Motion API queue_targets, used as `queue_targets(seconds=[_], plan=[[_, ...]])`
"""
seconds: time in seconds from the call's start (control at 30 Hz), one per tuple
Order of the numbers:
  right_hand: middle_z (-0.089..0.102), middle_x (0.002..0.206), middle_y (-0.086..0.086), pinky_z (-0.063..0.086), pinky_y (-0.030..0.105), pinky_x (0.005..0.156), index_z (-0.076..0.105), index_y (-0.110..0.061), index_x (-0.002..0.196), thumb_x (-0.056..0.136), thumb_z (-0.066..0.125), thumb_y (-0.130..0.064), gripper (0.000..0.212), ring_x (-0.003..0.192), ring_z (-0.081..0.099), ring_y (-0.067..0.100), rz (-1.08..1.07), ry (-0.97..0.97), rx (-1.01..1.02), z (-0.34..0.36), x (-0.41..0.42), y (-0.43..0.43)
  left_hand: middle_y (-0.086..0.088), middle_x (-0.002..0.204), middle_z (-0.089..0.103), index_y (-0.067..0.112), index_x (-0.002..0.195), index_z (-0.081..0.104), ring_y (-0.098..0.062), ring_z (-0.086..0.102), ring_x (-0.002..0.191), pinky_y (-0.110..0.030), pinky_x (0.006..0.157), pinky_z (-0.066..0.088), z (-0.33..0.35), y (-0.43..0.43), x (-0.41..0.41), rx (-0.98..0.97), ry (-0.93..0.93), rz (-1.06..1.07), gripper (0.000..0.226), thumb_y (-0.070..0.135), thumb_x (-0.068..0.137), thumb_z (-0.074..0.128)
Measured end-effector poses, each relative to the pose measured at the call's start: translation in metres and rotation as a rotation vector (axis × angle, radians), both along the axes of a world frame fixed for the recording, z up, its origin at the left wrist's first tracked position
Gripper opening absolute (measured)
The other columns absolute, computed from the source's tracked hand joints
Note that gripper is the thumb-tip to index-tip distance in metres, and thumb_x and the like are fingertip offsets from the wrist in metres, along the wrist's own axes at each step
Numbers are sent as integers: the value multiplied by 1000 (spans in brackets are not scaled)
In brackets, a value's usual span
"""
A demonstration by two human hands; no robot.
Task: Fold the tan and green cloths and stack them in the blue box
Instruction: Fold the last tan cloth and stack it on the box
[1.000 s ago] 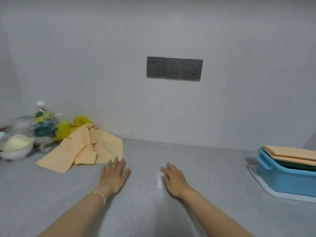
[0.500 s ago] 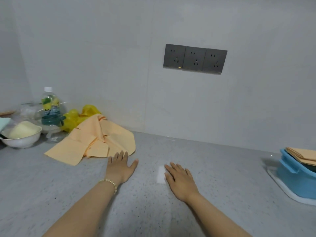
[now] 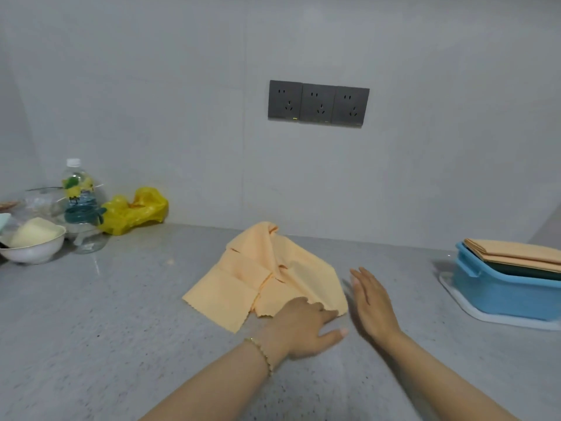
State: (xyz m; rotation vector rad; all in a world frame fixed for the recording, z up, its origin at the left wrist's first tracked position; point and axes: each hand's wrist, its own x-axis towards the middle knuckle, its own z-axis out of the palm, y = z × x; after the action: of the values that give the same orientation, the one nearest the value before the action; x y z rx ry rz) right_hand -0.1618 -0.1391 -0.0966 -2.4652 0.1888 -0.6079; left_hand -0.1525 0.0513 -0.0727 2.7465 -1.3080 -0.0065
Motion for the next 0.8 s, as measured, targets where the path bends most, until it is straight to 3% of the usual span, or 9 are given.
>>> queue_targets(seconds=[0.13, 0.23, 0.27, 0.37, 0.47, 0.53, 0.7, 0.8], plan=[[37, 150, 8, 20, 36, 117, 42, -11, 140, 103, 30, -28, 43, 140, 30, 21, -75, 23, 62, 14, -15, -37, -6, 137, 54, 34, 143, 37, -24, 51, 121, -32, 98, 40, 10, -22, -19, -190, 253, -123, 57, 62, 96, 21], [30, 154, 6, 18, 36, 117, 35, -13, 145, 102, 29, -33, 48, 143, 24, 20, -51, 157, 28, 16, -23, -43, -2, 125, 61, 34, 141, 42, -16, 55, 107, -25, 85, 39, 20, -23, -11, -464, 222, -68, 46, 51, 99, 33], [28, 154, 5, 17, 36, 117, 32, -14, 146, 102, 28, -35, 49, 143, 23, 20, -31, 191, -3, 15, -24, -40, -2, 131, 57, 31, 143, 39, -16, 52, 116, -25, 91, 38, 21, -19, -3, -505, 166, 17, 49, 49, 98, 36], [26, 155, 5, 17, 37, 117, 28, -14, 148, 103, 26, -37, 51, 143, 23, 20, 21, 238, -85, 13, -20, -22, -6, 160, 11, 20, 153, 7, -26, 12, 146, -39, 117, 10, 10, 1, 21, -232, 68, 395, 80, 63, 93, 35], [16, 159, 3, 12, 37, 119, 20, -21, 151, 102, 24, -42, 53, 146, 15, 20, 42, 336, -146, 4, -12, -3, -7, 160, -13, 24, 151, -16, -35, -10, 146, -50, 115, -6, -12, 15, 29, -71, 264, 567, 102, 81, 80, 30], [7, 160, -1, 5, 38, 120, 12, -27, 152, 101, 17, -47, 54, 147, 6, 19, 61, 426, -237, -5, -7, 5, -3, 160, -9, 25, 151, -15, -32, -9, 146, -50, 115, -6, -24, 20, 32, -102, 293, 558, 100, 81, 81, 29], [1, 160, -8, 0, 37, 119, 10, -30, 152, 100, 12, -52, 56, 147, -1, 13, 72, 474, -326, -14, -4, -7, 3, 161, 7, 18, 153, 2, -21, 1, 148, -40, 119, 0, -33, 32, 37, -143, 146, 522, 65, 52, 100, 21], [2, 160, -9, 1, 35, 119, 11, -32, 151, 100, 16, -52, 56, 147, 1, 11, 74, 475, -363, -15, -11, -25, -5, 151, 36, 13, 147, 32, -22, 23, 143, -34, 116, 17, -26, 43, 39, -274, 169, 473, 50, 36, 104, 21]])
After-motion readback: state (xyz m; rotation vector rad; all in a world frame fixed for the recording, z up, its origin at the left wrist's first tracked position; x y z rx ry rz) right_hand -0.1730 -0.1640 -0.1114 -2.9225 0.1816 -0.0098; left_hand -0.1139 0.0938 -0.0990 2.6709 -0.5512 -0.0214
